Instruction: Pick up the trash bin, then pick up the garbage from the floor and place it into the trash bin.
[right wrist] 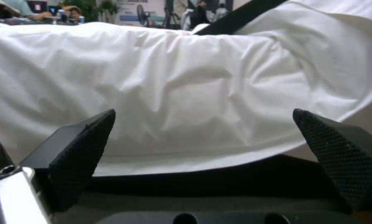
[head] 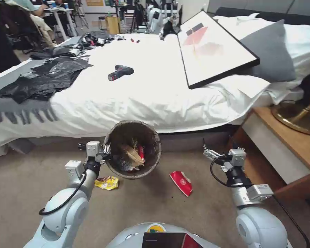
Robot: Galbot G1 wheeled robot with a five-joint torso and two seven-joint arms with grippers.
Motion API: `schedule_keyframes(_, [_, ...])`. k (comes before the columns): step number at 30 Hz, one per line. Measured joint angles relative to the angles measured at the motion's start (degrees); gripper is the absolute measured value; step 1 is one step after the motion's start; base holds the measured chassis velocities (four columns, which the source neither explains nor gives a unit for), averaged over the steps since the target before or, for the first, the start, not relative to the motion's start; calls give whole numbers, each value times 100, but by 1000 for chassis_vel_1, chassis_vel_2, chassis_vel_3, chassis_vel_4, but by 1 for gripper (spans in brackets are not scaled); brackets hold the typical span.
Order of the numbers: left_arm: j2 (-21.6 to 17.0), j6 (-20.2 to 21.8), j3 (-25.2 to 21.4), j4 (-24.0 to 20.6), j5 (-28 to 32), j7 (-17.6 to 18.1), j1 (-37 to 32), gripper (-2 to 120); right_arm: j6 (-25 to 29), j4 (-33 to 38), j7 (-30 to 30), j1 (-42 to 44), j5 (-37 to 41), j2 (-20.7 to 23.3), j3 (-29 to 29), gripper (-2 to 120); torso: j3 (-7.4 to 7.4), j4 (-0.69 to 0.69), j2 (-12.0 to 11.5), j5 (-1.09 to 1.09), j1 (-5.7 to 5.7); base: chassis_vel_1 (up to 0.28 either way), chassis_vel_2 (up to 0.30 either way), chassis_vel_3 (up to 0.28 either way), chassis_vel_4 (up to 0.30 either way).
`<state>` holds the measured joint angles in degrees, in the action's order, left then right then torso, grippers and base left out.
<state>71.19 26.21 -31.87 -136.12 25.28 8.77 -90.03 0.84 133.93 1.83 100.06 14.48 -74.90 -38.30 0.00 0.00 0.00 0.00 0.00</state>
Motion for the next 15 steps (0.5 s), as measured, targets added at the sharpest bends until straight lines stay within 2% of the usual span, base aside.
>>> schedule_keyframes(5, [3, -9, 2, 1, -5, -3, -1, 7, -15, -22, -7, 0, 11, 42, -6, 100, 0, 1, 0, 0, 0, 75, 66, 79, 58])
schedule_keyframes(15, [-22, -99, -13, 12, -4, -4, -10, 7, -110, -384, -322, 87, 524, 712, -391, 100, 0, -1, 0, 1, 0, 0, 0, 0, 0])
